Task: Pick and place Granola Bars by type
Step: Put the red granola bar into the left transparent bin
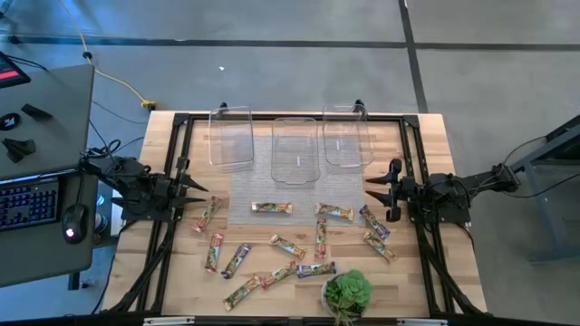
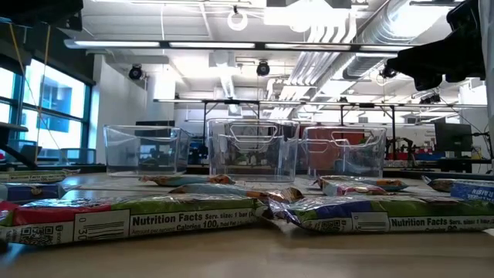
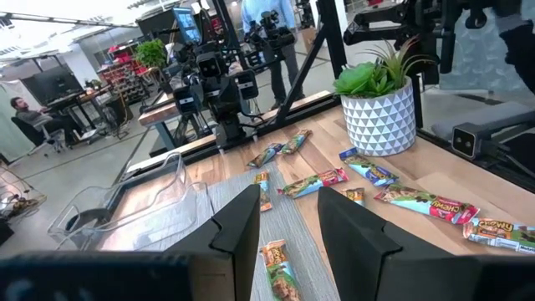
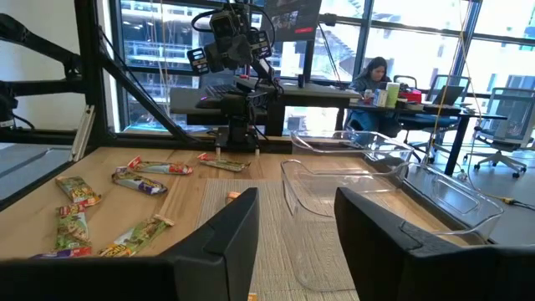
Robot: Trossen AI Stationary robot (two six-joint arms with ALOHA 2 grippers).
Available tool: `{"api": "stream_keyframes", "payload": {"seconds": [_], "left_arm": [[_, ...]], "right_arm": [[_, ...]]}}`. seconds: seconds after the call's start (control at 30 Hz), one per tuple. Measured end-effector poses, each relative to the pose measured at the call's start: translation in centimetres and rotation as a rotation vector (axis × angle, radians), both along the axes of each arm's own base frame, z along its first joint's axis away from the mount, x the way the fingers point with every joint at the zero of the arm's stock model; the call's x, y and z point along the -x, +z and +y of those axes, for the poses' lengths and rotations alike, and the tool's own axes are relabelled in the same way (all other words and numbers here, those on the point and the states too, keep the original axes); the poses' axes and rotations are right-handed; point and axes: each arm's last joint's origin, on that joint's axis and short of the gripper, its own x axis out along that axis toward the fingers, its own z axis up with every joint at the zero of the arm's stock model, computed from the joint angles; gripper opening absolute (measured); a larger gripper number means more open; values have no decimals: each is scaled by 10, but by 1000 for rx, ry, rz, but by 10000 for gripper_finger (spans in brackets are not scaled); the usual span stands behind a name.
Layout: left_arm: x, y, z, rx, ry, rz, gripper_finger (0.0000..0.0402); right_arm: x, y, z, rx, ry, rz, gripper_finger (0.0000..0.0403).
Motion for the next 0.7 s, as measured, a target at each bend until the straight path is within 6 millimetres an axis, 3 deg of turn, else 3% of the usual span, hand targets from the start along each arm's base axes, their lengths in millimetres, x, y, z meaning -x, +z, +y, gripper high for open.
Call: {"api": "stream_keyframes", "payload": {"seconds": [0.47,0.7], "left_arm": [[0,0,0,0,0,0,117],[0,0,0,0,0,0,117]], "right_arm": [[0,0,0,4,0,0,145],[0,4,0,134,-13,-27,145]]}}
